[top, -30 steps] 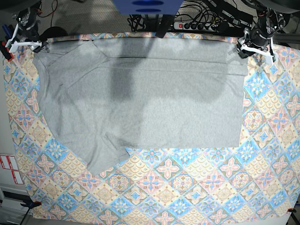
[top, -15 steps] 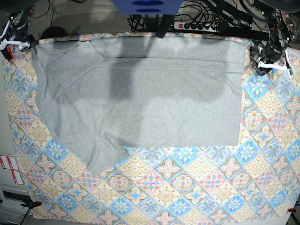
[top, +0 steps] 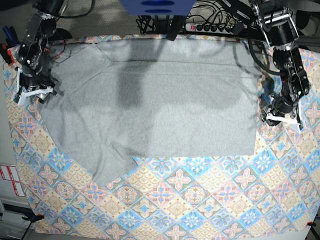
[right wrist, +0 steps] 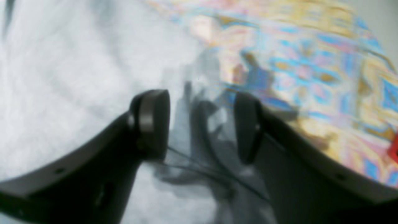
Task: Fold the T-shirt properly
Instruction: 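Move both grippers down along the shirt's sides toward the hem, then grasp the shirt's hem corners with both grippers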
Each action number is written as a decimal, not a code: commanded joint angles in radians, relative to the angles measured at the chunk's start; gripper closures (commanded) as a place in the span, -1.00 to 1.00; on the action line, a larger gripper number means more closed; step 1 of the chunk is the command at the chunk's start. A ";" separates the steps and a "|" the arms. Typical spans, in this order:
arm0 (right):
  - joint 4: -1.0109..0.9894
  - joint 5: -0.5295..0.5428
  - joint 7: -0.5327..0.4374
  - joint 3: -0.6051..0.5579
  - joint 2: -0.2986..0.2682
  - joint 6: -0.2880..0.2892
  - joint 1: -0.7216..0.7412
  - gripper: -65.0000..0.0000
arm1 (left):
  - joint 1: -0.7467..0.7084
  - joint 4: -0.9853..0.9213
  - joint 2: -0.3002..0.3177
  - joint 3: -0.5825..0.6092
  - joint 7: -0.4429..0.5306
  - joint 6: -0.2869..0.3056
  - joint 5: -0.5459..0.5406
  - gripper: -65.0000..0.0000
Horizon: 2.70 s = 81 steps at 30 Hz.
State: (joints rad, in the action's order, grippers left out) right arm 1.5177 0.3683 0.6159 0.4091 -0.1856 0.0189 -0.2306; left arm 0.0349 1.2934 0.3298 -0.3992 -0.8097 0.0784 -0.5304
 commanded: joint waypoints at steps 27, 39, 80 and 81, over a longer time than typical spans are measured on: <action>0.027 -0.053 -0.026 -0.125 -0.019 -0.001 0.122 0.02 | 0.408 -0.667 0.009 0.274 0.405 0.010 0.063 0.17; 0.027 -0.053 -0.026 -0.125 -0.019 -0.001 0.127 0.02 | 0.383 -0.680 -0.061 0.398 0.398 0.011 0.051 0.32; -1.034 -0.056 -0.402 -0.688 -0.317 0.270 0.747 0.02 | 0.171 -0.360 -0.033 0.409 0.399 0.010 0.049 1.00; -1.063 -0.056 -0.420 -0.688 -0.317 0.270 0.755 0.02 | 0.171 -0.360 -0.033 0.409 0.399 0.010 0.049 1.00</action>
State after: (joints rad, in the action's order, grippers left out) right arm 0.4408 0.3035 0.2195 -0.2817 -0.4839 0.2878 0.4919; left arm 0.1982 0.9222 0.2882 0.0109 -0.3939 0.0860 -0.4789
